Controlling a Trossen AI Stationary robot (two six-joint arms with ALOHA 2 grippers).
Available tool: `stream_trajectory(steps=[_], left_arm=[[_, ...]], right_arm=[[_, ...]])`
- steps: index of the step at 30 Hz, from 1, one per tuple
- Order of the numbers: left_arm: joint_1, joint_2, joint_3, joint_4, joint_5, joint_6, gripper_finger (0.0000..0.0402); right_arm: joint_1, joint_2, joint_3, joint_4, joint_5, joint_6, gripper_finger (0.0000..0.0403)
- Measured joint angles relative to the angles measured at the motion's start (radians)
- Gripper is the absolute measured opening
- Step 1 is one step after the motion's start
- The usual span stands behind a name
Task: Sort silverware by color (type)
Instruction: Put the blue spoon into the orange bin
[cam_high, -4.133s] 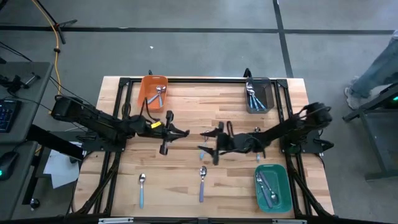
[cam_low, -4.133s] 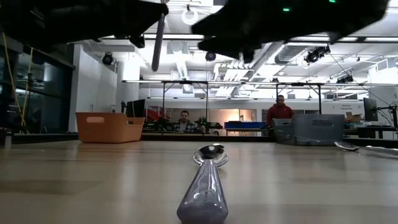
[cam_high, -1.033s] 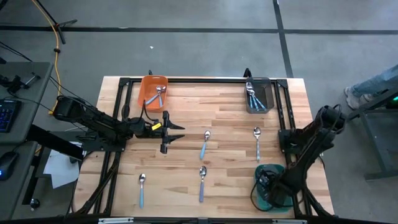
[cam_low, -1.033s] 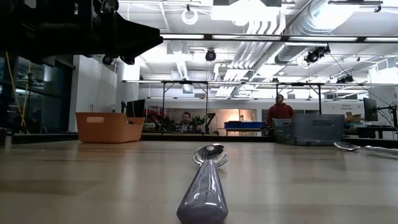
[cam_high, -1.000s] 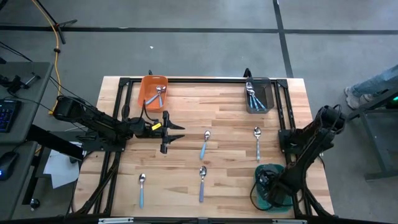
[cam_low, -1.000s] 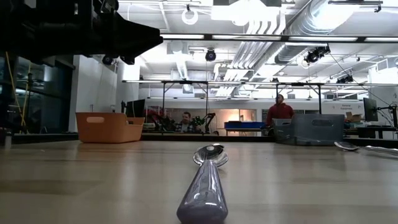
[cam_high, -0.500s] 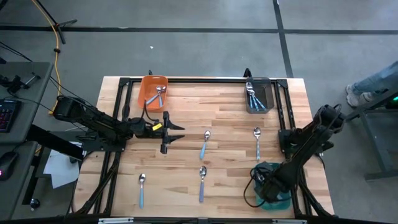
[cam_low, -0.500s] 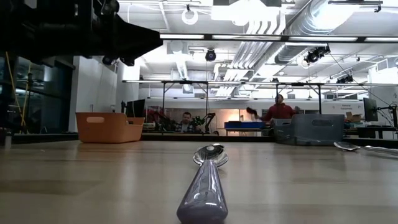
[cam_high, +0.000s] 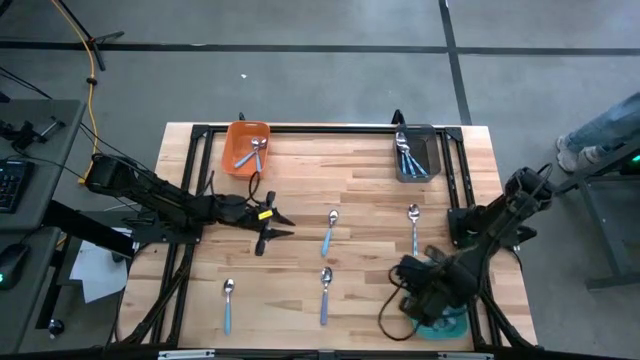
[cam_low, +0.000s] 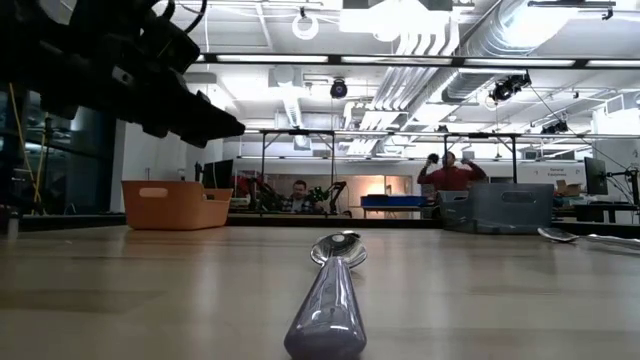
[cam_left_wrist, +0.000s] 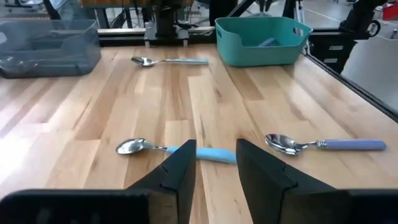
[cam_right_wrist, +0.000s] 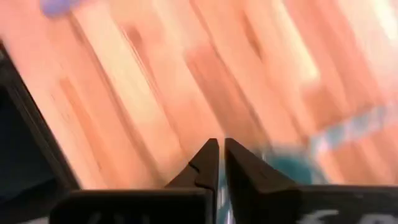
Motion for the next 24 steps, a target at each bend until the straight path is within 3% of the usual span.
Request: stream_trajectory(steps=[3,7,12,14,19,24], left_arm=[[-0.005,0.000,0.007,-0.006,-0.001,-0.005,0.0095],[-0.015,0.000,0.061,-0.098,-0.005,-0.022,0.0082],[-0.031,0.000,0.133,-0.266,-0.114,-0.058,0.0075],[-0.034,0.000,0.155,-0.316,-0.137,-0.089,0.0077],[-0.034,0.000,0.180,-0.372,-0.139,-0.123,0.0094],[-0.034,0.000,0.179,-0.373,-0.140,-0.115,0.0102]], right_arm=[[-0.080,-0.001,-0.046,0.133,0.059,-0.221,0.0011],[-0.213,0.000,-0.168,0.434,0.054,-0.554,0.0005],[-0.383,0.000,-0.372,0.924,-0.052,-0.907,0.0002],[-0.448,0.000,-0.431,1.039,-0.101,-0.992,0.0001],[-0.594,0.002,-0.456,1.084,-0.130,-1.094,0.0017],[-0.670,0.061,-0.350,1.035,-0.188,-1.307,0.0068]])
